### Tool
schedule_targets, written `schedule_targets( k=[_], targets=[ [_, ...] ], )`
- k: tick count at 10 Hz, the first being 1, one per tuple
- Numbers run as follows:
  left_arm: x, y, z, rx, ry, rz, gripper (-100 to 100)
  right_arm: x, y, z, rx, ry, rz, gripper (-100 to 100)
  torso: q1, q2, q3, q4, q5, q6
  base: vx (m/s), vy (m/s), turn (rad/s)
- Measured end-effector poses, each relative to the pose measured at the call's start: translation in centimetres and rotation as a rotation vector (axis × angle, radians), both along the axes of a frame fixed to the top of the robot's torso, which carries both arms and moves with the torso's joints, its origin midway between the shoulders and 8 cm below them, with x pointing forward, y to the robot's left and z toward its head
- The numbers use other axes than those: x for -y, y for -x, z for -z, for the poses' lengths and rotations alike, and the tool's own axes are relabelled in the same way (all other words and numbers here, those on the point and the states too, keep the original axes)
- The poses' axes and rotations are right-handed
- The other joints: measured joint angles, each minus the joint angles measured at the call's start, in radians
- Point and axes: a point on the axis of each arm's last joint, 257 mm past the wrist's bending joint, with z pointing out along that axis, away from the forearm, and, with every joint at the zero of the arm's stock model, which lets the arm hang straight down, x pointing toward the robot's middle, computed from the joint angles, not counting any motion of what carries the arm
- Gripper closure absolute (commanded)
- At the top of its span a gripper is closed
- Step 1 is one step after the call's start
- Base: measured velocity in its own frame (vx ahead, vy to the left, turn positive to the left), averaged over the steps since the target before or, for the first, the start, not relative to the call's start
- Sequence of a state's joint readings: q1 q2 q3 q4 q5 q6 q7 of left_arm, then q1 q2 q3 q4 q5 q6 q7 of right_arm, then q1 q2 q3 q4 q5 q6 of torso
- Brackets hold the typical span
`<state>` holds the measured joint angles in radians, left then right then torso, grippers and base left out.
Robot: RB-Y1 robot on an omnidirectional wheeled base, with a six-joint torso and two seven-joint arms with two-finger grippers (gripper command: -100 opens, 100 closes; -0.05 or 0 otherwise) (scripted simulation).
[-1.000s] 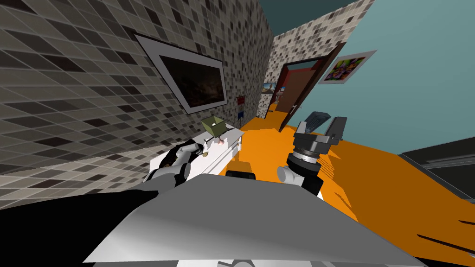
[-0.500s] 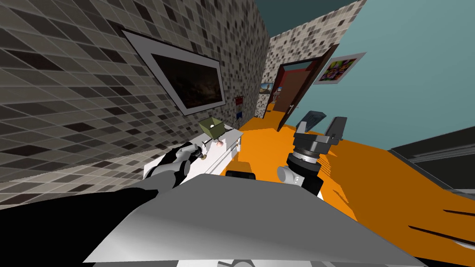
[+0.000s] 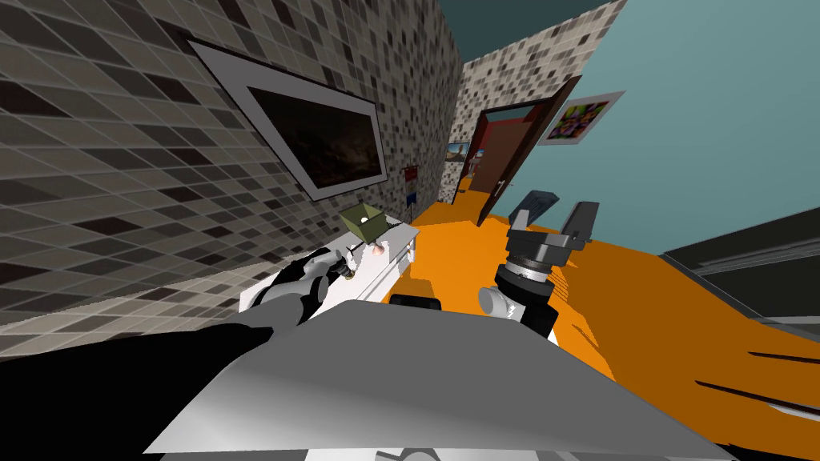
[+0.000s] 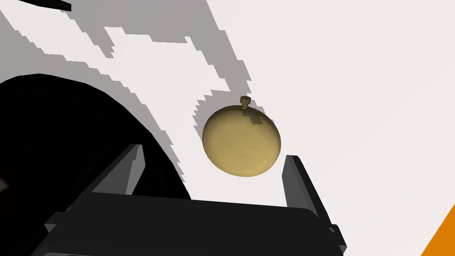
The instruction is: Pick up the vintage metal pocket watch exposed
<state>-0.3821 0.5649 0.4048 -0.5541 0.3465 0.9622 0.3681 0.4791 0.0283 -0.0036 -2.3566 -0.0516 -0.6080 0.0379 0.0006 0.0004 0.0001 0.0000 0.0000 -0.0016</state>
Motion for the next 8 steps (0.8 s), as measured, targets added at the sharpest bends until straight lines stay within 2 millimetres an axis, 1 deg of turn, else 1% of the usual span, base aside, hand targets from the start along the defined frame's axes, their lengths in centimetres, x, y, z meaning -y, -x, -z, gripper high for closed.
schedule_targets(
  k=[2,4,6,8],
  targets=[
    [0.8,1.5,0.9,-0.042,0.044,-0.018,-100,0.0,0.0,0.0,0.0,0.0,0.0,0,0.001,-0.002,-0.001,0.0,0.0,0.0,0.056,0.043,-0.096],
    [2.3,3.1,1.7,-0.09,0.092,-0.032,-100,0.0,0.0,0.0,0.0,0.0,0.0,0,0.003,-0.004,-0.002,-0.001,0.001,0.0,0.058,0.059,-0.035],
    [2.8,4.0,2.0,-0.114,0.116,-0.041,-100,0.0,0.0,0.0,0.0,0.0,0.0,0,0.002,-0.002,-0.001,0.0,0.0,0.0,0.028,0.031,-0.016],
    [3.1,4.3,2.2,-0.124,0.125,-0.044,-100,0.0,0.0,0.0,0.0,0.0,0.0,0,0.0,0.0,0.0,0.0,0.0,0.0,0.012,0.012,-0.01]
  ],
)
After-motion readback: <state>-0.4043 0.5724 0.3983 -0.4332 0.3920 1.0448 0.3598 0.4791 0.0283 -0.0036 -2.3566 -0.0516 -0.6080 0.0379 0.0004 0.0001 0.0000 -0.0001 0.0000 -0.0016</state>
